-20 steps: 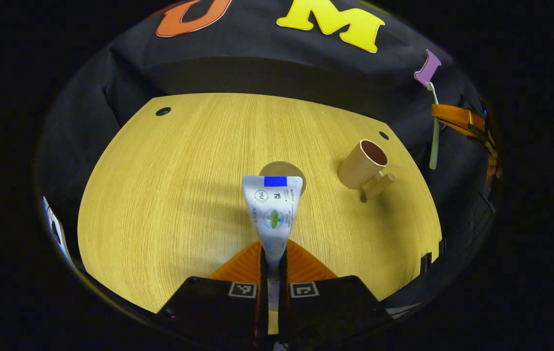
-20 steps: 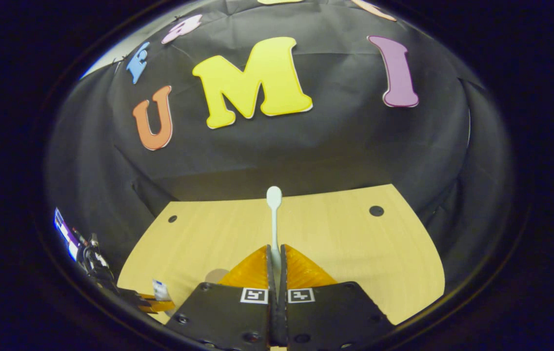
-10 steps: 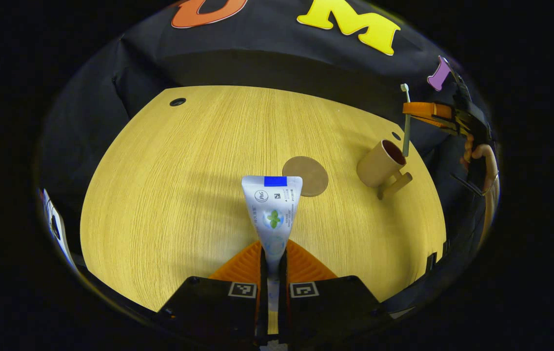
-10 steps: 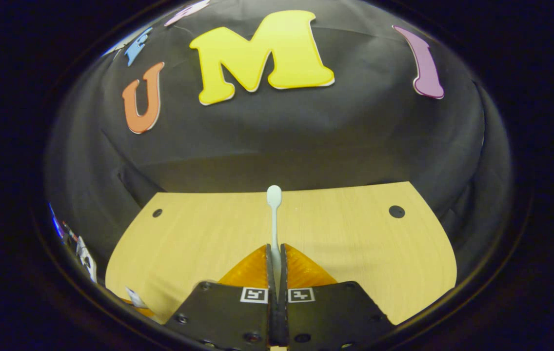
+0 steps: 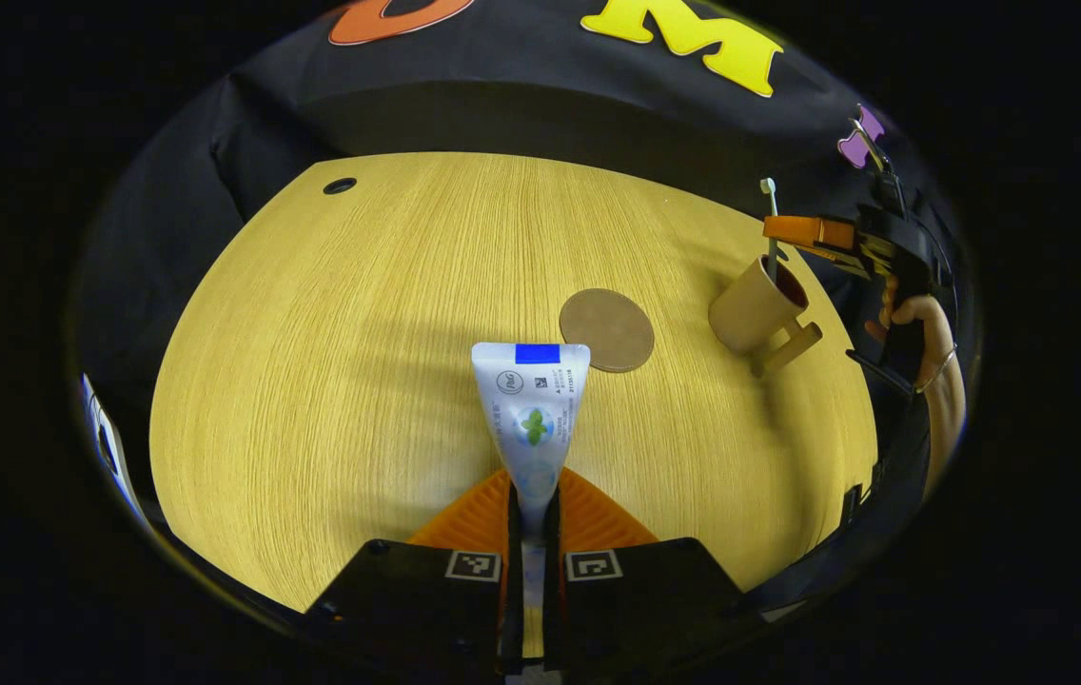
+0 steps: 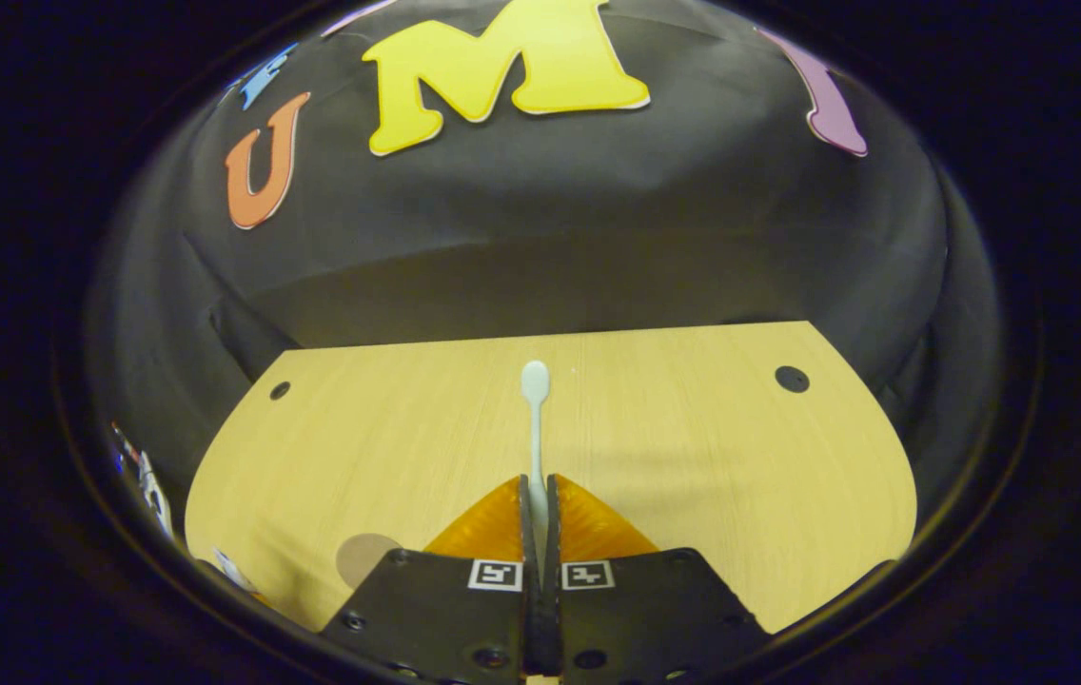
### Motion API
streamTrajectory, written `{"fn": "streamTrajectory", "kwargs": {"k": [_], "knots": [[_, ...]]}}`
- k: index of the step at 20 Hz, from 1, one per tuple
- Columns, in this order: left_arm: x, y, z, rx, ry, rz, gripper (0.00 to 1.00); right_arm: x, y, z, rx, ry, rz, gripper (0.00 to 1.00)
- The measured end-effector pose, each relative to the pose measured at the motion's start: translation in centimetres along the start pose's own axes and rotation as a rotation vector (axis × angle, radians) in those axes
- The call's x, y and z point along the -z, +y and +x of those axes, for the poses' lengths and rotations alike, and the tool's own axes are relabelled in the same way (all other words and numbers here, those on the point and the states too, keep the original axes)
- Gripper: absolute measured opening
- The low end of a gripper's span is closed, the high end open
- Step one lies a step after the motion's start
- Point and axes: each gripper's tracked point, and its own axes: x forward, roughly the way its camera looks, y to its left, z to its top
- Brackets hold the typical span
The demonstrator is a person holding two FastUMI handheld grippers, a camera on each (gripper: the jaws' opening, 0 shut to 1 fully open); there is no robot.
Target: Put the toothbrush and toothpaste on the desktop into the cup, then pick up the cup and place it on the coaster on the desktop.
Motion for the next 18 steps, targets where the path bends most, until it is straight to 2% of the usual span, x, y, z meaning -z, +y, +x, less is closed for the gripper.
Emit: {"fn": "streamTrajectory", "kwargs": {"k": [5,10,11,12,13,14,15,17,18], "knots": [[0.1,0.3,0.1,-0.003,-0.001,-0.006,0.11,1.2,0.0,-0.1,0.008,0.007,-0.059,0.03],[0.5,0.5,0.2,-0.005,-0.006,-0.013,0.11,1.7,0.3,-0.5,-0.011,0.007,-0.026,0.1],[0.5,0.4,0.1,-0.005,-0.011,-0.016,0.11,1.9,0.3,-0.7,-0.007,0.009,-0.021,0.23],[0.5,0.3,0.0,-0.004,-0.017,-0.019,0.11,2.0,0.1,-1.0,0.001,0.005,-0.021,0.3],[0.2,0.1,-0.3,-0.004,-0.027,-0.019,0.11,2.0,-0.2,-1.4,0.007,-0.005,-0.021,0.44],[-0.1,-0.1,-0.3,-0.005,-0.036,-0.017,0.11,2.0,-0.4,-1.9,0.012,-0.013,-0.018,0.52],[-0.4,-0.3,-0.3,-0.006,-0.048,-0.014,0.11,2.1,-0.6,-2.4,0.009,-0.02,-0.013,0.73],[-1.3,-1.2,-0.2,0.001,-0.075,-0.009,0.11,2.3,-1.3,-3.7,0.009,-0.03,0.001,0.98],[-1.9,-1.9,-0.3,0.005,-0.09,-0.007,0.11,2.4,-2.0,-4.6,0.017,-0.035,0.007,0.98]]}}
